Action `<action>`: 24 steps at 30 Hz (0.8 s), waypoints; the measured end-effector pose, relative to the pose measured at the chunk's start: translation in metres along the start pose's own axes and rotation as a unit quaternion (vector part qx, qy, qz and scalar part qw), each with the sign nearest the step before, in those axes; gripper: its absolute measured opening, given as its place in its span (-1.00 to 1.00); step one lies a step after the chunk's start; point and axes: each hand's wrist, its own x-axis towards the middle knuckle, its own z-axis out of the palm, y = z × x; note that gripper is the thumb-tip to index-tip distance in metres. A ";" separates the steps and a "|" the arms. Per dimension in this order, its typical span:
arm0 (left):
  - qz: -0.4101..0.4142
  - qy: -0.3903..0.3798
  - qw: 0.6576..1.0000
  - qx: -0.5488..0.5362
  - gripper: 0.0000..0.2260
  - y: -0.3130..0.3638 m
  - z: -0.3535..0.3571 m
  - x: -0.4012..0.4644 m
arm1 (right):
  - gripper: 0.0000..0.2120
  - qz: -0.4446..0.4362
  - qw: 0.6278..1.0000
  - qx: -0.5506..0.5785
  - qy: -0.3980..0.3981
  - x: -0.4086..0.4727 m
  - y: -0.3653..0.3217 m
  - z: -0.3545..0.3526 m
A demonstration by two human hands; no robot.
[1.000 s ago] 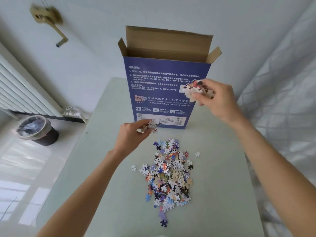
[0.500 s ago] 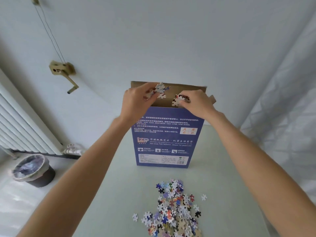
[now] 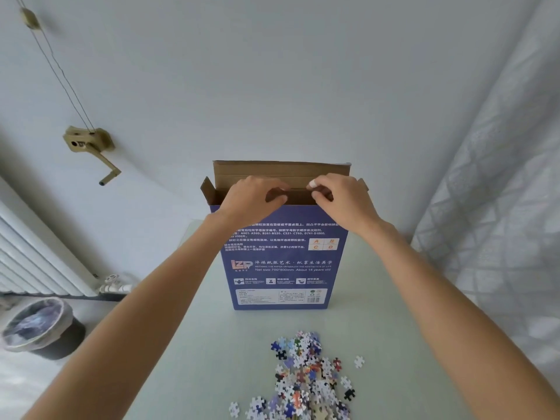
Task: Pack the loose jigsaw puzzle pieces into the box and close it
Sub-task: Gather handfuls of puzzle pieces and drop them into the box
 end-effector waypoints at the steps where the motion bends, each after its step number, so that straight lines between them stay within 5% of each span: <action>1: 0.000 0.035 0.999 -0.035 -0.82 0.001 0.000 -0.003 | -0.85 -0.012 1.000 -0.005 0.028 -0.004 -0.005 -0.002; 5: 0.073 0.216 0.972 -0.064 -0.88 0.008 0.008 -0.030 | -0.86 -0.078 0.985 0.035 0.150 -0.038 -0.024 -0.005; 10: 0.067 0.224 0.967 -0.098 -0.83 0.016 0.056 -0.102 | -0.87 -0.085 0.989 0.012 0.119 -0.127 -0.016 0.033; 15: -0.162 -0.018 0.967 -0.194 -0.82 0.027 0.142 -0.192 | -0.75 0.082 0.988 0.001 -0.129 -0.238 0.018 0.093; 20: -0.228 -0.290 0.924 -0.101 -0.34 0.024 0.206 -0.234 | -0.48 0.285 0.908 -0.054 -0.302 -0.304 0.063 0.135; 24: -0.244 -0.381 0.889 -0.073 -0.12 0.027 0.231 -0.243 | -0.33 0.352 0.862 -0.046 -0.362 -0.317 0.061 0.164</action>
